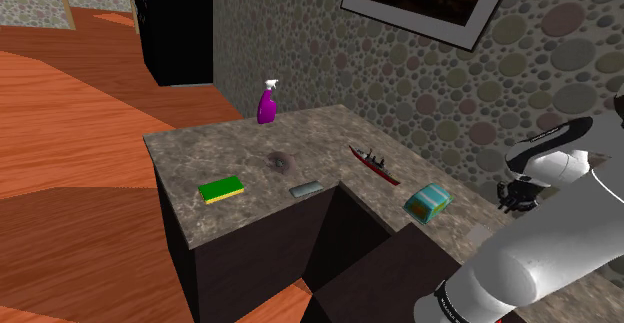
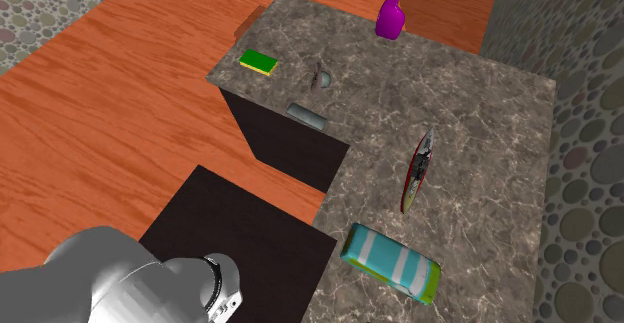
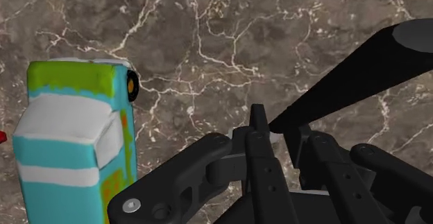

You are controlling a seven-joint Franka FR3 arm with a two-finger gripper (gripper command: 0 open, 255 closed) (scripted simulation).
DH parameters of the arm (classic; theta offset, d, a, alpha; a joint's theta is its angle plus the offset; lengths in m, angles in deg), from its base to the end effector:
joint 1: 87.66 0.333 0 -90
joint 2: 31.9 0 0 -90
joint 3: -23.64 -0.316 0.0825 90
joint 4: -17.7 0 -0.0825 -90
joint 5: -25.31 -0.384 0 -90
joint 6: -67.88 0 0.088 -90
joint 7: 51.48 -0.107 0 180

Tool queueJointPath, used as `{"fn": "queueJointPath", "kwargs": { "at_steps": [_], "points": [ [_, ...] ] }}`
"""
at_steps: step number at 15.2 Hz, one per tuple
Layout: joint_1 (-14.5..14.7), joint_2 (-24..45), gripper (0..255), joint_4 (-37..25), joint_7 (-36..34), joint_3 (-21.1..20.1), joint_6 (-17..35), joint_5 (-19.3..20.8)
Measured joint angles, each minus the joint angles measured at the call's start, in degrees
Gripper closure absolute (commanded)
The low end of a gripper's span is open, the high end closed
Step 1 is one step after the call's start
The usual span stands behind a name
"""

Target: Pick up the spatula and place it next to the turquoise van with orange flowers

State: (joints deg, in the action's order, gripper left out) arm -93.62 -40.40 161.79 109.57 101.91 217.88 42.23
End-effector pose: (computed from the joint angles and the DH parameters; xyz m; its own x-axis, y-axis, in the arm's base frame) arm 0.0595 -0.4698 0.3041 -0.0066 0.9887 -0.1498 0.9999 0.0085 0.0118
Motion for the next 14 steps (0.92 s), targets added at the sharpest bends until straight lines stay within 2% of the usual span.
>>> {"fn": "queueJointPath", "kwargs": {
  "at_steps": [1, 2, 3, 4, 6, 7, 8, 9, 11, 14],
  "points": [
    [3.08, 1.61, 255, 0.16, 1.99, 3.12, 1.60, -2.45],
    [8.67, 3.37, 255, 0.43, 4.26, 8.52, 3.49, -5.59],
    [15.90, 3.54, 255, 0.45, 4.23, 15.68, 4.85, -5.87],
    [20.92, 3.35, 255, 0.37, 3.86, 20.82, 5.63, -5.31],
    [29.44, 0.37, 255, 0.27, -0.49, 30.42, 8.35, 0.85],
    [32.28, -0.66, 255, -0.10, -2.51, 33.26, 8.96, 3.33],
    [33.02, -0.87, 255, 0.17, -2.98, 34.12, 9.77, 4.02],
    [37.94, -2.98, 255, 0.32, -5.87, 39.65, 10.00, 7.29],
    [41.44, -4.54, 255, 0.19, -8.66, 43.86, 8.51, 11.78],
    [45.96, -7.10, 255, -0.10, -12.81, 49.27, 9.08, 17.37]
  ]
}}
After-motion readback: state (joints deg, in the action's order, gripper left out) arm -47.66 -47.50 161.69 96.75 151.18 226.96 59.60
